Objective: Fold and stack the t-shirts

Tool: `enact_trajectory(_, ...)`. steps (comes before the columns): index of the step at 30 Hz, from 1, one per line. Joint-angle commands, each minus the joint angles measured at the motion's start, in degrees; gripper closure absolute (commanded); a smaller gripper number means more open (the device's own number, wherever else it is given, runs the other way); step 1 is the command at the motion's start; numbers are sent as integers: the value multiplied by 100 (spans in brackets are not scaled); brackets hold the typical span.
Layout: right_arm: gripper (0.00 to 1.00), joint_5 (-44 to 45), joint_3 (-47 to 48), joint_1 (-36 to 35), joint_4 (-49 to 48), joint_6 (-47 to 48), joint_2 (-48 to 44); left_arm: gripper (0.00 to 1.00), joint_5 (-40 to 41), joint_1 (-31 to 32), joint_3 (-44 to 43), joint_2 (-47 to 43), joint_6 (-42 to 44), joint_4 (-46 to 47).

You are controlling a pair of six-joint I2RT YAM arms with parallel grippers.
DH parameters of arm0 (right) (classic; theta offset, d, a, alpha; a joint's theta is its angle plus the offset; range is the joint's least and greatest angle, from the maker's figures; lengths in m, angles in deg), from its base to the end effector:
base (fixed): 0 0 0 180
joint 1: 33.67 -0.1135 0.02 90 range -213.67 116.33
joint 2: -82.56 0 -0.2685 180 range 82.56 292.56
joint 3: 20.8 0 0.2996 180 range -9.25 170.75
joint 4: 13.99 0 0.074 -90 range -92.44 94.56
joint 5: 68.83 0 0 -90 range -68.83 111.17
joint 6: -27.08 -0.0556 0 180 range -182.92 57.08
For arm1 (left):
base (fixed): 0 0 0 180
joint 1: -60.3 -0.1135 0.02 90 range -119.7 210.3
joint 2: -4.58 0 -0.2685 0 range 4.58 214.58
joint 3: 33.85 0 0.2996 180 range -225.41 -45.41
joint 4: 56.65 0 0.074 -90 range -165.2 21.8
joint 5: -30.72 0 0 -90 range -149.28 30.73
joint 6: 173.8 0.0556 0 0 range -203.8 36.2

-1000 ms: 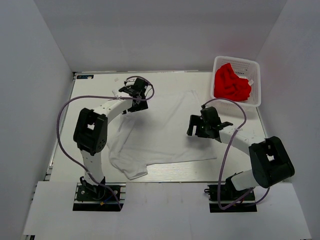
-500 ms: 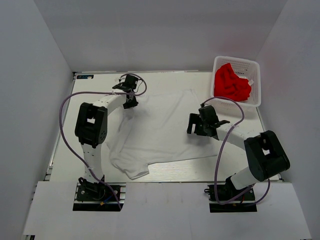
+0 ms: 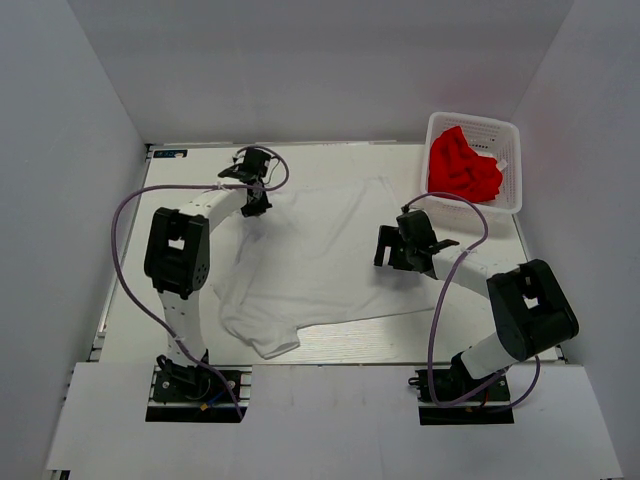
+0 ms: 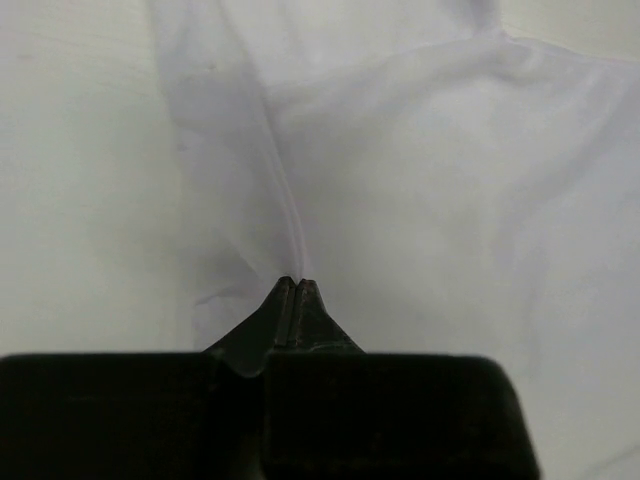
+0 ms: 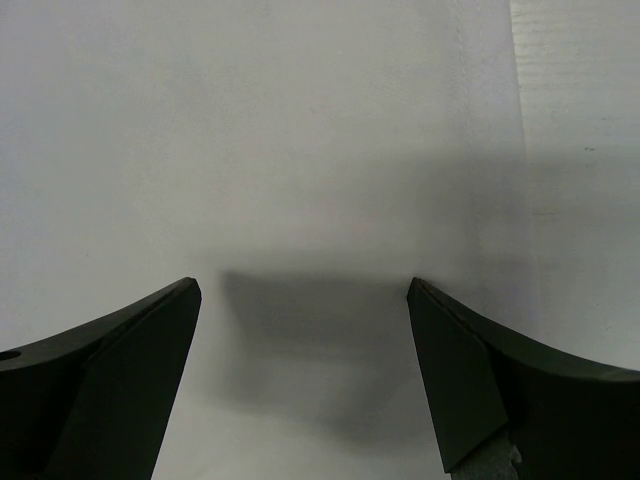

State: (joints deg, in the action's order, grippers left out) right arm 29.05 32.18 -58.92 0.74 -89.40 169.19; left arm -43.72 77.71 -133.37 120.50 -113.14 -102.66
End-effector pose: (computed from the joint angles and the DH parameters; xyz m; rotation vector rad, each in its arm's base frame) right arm 0.3102 0.1379 0.1190 0.0893 2.4183 0.2512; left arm 0.4662 -0.1305 0.1573 -0.3562 2.5713 0.0726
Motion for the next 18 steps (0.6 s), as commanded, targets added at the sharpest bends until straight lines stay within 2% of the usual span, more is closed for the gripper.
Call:
enact_trajectory(1, 10, 231, -65, 3, 288, -15, 152, 100, 754, -176, 191, -798, 452, -307)
enact_trajectory(2, 10, 240, -56, 12, 306, 2, 161, 100, 904, -263, 244, -851, 699, -307)
enact_trajectory(4, 10, 240, -30, 3, 323, 55, 205, 100, 1762, -492, 480, -930, 893, -220)
enact_trajectory(8, 10, 337, 58, 29, 411, 73, 310, 100, 1679, -1116, 429, -755, 1499, -167)
enact_trajectory(12, 10, 469, 189, 12, 517, 64, 416, 100, 2126, -1581, -166, -195, 1660, -403)
enact_trajectory(13, 10, 512, 225, 21, 587, 38, 451, 96, 2258, -1644, -334, -71, 1660, -552)
enact_trajectory(14, 10, 574, 234, 21, 579, 38, 460, 82, 2346, -1644, -501, 44, 1608, -840)
enact_trajectory(15, 10, 574, 286, 38, 587, 46, 495, 22, 2347, -1723, -755, 132, 1607, -939)
enact_trajectory(16, 10, 566, 322, 38, 605, 38, 495, 0, 2347, -1723, -844, 185, 1546, -992)
enact_trajectory(18, 10, 539, 357, 12, 605, 55, 504, 0, 2137, -1785, -968, 186, 1546, -1054)
